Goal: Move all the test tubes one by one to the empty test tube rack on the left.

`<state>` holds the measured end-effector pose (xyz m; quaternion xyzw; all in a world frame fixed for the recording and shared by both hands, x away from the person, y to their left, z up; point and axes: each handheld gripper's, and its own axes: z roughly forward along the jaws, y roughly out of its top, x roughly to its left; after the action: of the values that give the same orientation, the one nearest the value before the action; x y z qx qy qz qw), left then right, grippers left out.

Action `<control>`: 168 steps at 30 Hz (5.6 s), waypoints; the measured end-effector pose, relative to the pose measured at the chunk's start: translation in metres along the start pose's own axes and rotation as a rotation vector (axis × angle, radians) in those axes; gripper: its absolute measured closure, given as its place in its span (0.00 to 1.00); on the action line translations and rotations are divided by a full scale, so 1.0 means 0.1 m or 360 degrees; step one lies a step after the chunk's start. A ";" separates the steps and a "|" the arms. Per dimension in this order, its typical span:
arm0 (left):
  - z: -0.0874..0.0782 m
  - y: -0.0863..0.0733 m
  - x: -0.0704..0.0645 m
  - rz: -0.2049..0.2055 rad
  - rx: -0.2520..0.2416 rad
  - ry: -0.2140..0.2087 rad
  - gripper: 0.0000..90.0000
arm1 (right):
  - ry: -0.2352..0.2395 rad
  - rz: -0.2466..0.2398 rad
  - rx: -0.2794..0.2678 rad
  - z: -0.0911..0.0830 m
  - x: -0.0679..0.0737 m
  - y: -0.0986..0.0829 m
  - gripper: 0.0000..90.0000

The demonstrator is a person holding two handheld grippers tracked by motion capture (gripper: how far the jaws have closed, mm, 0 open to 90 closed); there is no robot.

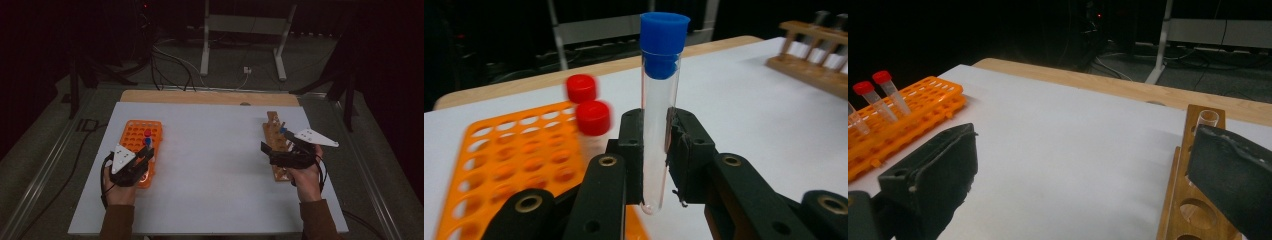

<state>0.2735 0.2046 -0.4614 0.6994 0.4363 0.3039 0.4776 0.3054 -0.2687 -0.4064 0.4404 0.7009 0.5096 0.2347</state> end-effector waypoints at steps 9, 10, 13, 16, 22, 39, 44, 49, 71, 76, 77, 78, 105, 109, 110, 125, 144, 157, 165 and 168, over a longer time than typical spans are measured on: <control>0.03 -0.09 0.14 -0.0065 -0.0014 0.0108 0.86 | 0.0001 -0.0009 -0.0002 0.00 0.01 0.00 0.00; 0.04 -0.10 0.14 -0.0072 -0.0004 0.0112 0.86 | 0.0001 -0.0010 -0.0002 0.00 0.01 0.00 0.00; 0.06 -0.12 0.14 -0.0073 0.0028 0.0109 0.86 | 0.0004 -0.0012 -0.0002 0.00 0.01 0.00 0.00; 0.08 -0.13 0.12 -0.0084 0.0115 0.0098 0.86 | 0.0005 -0.0010 0.0003 0.00 0.01 0.00 0.00; 0.15 -0.15 0.11 -0.0128 0.0295 0.0130 0.86 | 0.0011 -0.0020 0.0009 0.01 0.02 0.00 0.00; 0.26 -0.17 0.07 -0.0123 0.0453 0.0177 0.82 | 0.0001 -0.0015 0.0009 0.01 -0.01 -0.01 0.00; 0.14 -0.12 0.09 -0.0171 0.0318 0.0126 0.63 | -0.0022 -0.0002 -0.0002 -0.01 -0.06 0.00 0.00; 0.05 -0.06 0.10 -0.0215 0.0220 0.0048 0.52 | -0.0078 -0.0006 -0.0016 -0.02 -0.15 0.02 0.00; 0.01 0.13 -0.12 -0.0212 0.0047 -0.0131 0.01 | -0.0288 0.0021 0.0157 0.39 -0.69 -0.16 0.50; 0.02 0.12 -0.14 -0.0212 0.0046 -0.0157 0.01 | -0.0294 -0.0010 0.0242 0.51 -0.74 -0.18 0.71; 0.03 0.12 -0.15 -0.0210 0.0049 -0.0157 0.01 | -0.0297 -0.0019 0.0262 0.54 -0.74 -0.18 0.74; 0.03 0.12 -0.15 -0.0208 0.0049 -0.0158 0.01 | -0.0303 -0.0016 0.0280 0.56 -0.74 -0.19 0.77; 0.06 0.10 -0.21 -0.0202 0.0041 -0.0188 0.01 | -0.0364 -0.0077 0.0135 0.27 -0.55 0.23 0.85; 0.04 0.12 -0.23 -0.0187 0.0005 -0.0182 0.01 | -0.0323 -0.0093 0.0073 0.19 -0.48 0.31 0.85; 0.03 0.12 -0.23 -0.0183 -0.0004 -0.0177 0.01 | -0.0308 -0.0098 0.0068 0.18 -0.45 0.31 0.85; 0.00 0.23 -0.33 -0.0136 -0.0063 -0.0173 0.01 | -0.0104 -0.0080 0.0079 0.20 -0.14 0.02 0.85; 0.29 0.47 -0.86 0.0042 -0.0036 -0.0367 0.01 | 0.0130 -0.0130 0.0073 0.16 0.20 0.00 0.85; 0.63 0.57 -1.29 0.0093 -0.0007 -0.0544 0.04 | 0.0231 -0.0201 0.0096 0.18 0.42 0.01 0.85; 0.81 0.56 -1.60 0.0191 0.0043 -0.0633 0.10 | 0.0335 -0.0230 0.0121 0.20 0.57 0.00 0.84; 0.86 0.56 -1.68 0.0219 0.0055 -0.0645 0.10 | 0.0369 -0.0232 0.0139 0.22 0.62 -0.02 0.84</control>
<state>0.2903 0.0094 -0.4413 0.7825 0.2878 0.1815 0.5215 0.2907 -0.2046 -0.4088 0.3362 0.7749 0.5078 0.1691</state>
